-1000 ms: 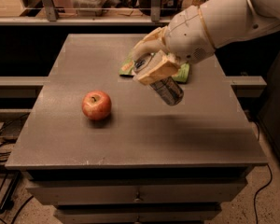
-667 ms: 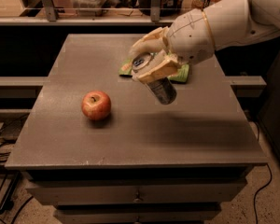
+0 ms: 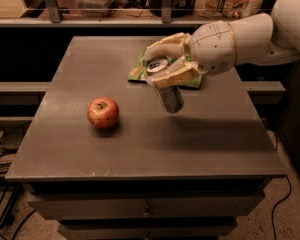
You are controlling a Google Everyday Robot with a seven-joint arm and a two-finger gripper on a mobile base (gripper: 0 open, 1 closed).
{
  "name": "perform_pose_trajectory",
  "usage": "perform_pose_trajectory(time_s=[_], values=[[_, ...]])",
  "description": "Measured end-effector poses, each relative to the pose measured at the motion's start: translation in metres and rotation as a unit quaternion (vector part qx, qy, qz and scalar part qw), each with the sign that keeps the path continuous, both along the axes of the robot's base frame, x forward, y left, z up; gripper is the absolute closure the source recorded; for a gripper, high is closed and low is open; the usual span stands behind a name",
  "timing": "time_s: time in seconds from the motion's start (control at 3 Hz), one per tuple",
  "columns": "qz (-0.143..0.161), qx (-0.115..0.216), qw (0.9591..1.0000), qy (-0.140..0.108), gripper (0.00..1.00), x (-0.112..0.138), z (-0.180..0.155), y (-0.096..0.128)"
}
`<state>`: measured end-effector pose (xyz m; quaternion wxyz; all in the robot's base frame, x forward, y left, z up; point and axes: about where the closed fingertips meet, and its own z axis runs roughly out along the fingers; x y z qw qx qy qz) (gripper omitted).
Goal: Place redbull can upright
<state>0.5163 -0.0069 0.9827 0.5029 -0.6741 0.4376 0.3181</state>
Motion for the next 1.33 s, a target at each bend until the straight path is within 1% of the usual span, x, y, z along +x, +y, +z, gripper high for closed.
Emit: perform_pose_trajectory(time_s=[0.33, 0.67, 1.0, 1.33], values=[[-0.026, 0.051, 0.9983, 0.010, 1.00, 0.005, -0.004, -0.009], [-0.038, 0.073, 0.9965, 0.016, 1.00, 0.009, -0.008, -0.014], [-0.045, 0.089, 0.9948, 0.023, 1.00, 0.012, -0.013, -0.018], [-0.043, 0.103, 0.9932, 0.032, 0.82, 0.015, -0.022, -0.023]])
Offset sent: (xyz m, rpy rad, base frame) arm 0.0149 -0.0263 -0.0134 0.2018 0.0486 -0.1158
